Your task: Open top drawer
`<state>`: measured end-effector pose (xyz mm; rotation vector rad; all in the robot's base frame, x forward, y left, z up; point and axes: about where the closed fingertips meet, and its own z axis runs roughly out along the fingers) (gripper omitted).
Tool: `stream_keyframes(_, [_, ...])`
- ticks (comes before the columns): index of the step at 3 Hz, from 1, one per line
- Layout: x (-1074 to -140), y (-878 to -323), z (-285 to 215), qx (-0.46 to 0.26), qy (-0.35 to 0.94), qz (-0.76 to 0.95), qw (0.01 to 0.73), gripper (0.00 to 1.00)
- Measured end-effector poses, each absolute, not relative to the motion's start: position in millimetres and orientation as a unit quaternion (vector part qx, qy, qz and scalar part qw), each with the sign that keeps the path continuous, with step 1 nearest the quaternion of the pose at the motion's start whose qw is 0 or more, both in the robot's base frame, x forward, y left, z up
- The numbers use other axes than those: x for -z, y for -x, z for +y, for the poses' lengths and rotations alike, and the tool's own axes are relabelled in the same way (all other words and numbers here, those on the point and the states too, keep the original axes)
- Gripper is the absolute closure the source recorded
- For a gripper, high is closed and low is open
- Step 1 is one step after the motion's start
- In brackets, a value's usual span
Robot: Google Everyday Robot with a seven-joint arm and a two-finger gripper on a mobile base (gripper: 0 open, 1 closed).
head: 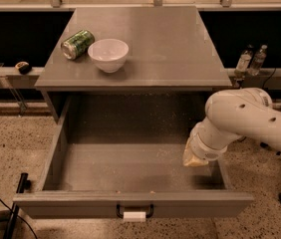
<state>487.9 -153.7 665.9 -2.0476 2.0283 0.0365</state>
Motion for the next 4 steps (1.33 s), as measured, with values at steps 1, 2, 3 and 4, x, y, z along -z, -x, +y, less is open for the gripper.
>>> stream_keyframes(1, [-654.9, -468.6, -158.8, -0.080, 0.687, 0.708, 0.141, 1.00])
stream_keyframes(2, [-658.5, -433.4, -146.9, -0.129, 0.678, 0.708, 0.146, 1.00])
stream_keyframes(3, [-662.8, -402.9, -140.3, -0.157, 0.675, 0.706, 0.147, 1.00])
stream_keyframes(4, [-669.0, -379.9, -134.3, -0.178, 0.677, 0.698, 0.150, 1.00])
